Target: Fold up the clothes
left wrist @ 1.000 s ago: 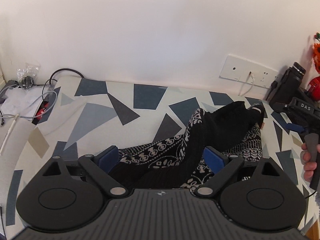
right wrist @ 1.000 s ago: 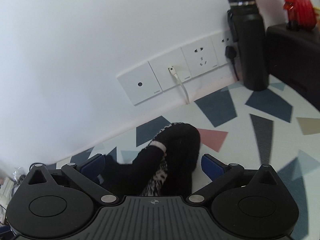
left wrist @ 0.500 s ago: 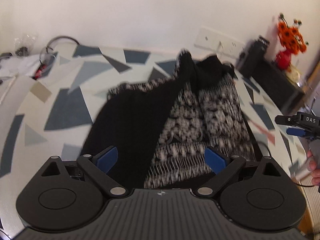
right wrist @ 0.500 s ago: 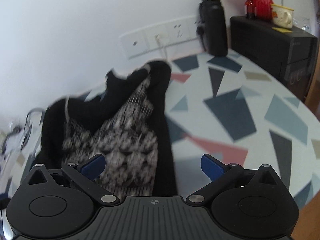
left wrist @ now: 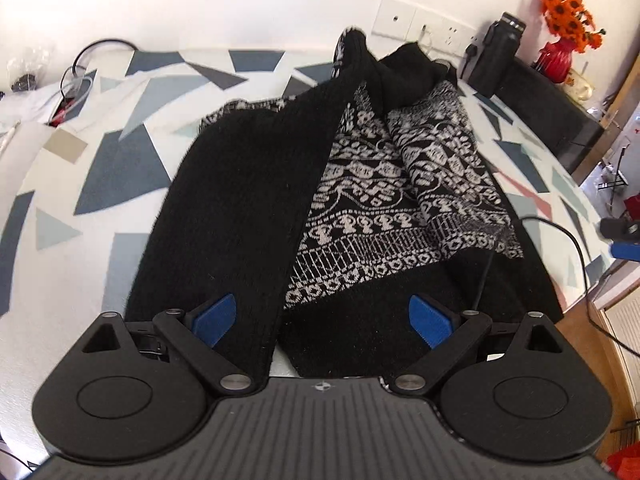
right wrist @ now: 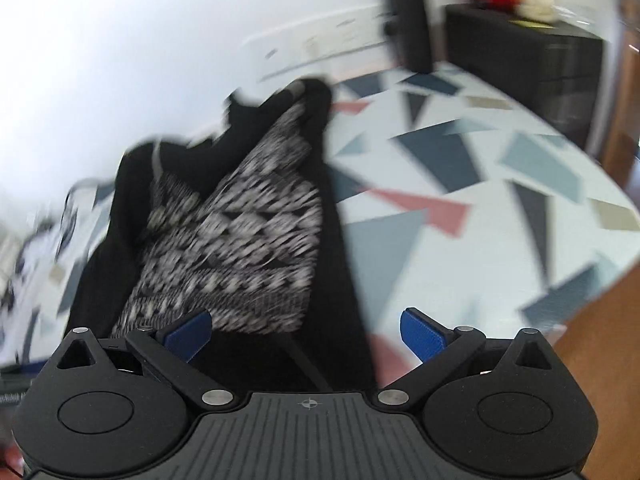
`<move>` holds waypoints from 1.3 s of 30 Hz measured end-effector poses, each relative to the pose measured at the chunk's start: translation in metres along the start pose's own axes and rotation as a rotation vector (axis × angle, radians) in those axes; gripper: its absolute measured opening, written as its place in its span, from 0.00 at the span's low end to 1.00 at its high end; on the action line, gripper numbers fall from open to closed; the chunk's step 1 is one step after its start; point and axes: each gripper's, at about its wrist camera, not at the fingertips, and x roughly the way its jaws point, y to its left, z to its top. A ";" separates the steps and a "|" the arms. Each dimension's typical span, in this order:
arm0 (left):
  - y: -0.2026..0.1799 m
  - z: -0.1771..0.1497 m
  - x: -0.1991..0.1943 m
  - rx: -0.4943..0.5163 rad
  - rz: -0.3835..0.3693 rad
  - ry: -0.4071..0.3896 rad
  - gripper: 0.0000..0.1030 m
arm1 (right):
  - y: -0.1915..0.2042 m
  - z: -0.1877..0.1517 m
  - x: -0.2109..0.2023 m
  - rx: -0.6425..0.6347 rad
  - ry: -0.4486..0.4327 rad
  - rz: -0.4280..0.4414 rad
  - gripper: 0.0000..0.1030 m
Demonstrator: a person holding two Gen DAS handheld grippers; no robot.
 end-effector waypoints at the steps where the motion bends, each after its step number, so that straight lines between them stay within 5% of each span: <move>1: 0.004 0.000 -0.005 0.004 0.001 -0.005 0.93 | -0.009 0.002 -0.010 0.030 -0.014 -0.006 0.98; 8: 0.042 -0.005 -0.037 -0.036 0.049 0.000 0.93 | -0.069 0.002 -0.062 0.216 -0.079 -0.069 0.99; 14: 0.044 -0.007 -0.036 -0.042 0.067 0.001 0.92 | -0.097 -0.019 -0.053 0.263 -0.055 -0.112 0.99; 16: 0.028 -0.009 -0.025 -0.009 0.048 0.002 0.87 | -0.090 -0.024 -0.033 0.217 -0.045 -0.119 0.90; 18: 0.004 -0.011 -0.009 0.044 0.054 0.012 0.70 | -0.073 -0.025 -0.004 0.144 -0.008 -0.111 0.78; 22: -0.029 -0.010 0.021 0.057 0.031 0.063 0.66 | -0.041 -0.026 0.057 0.017 0.123 -0.073 0.75; 28: -0.043 -0.008 0.047 0.052 0.087 0.092 0.66 | -0.001 -0.031 0.092 -0.197 0.161 -0.134 0.80; 32: -0.050 -0.009 0.054 0.067 0.112 0.085 0.69 | 0.017 -0.029 0.098 -0.351 0.168 -0.088 0.51; 34: -0.054 -0.009 0.059 0.079 0.121 0.090 0.74 | 0.020 -0.023 0.100 -0.363 0.193 -0.055 0.25; 36: -0.057 -0.009 0.061 0.091 0.127 0.095 0.80 | 0.022 -0.016 0.104 -0.356 0.214 -0.030 0.11; 39: -0.061 -0.012 0.065 0.093 0.152 0.080 0.80 | 0.024 -0.012 0.108 -0.364 0.229 -0.025 0.10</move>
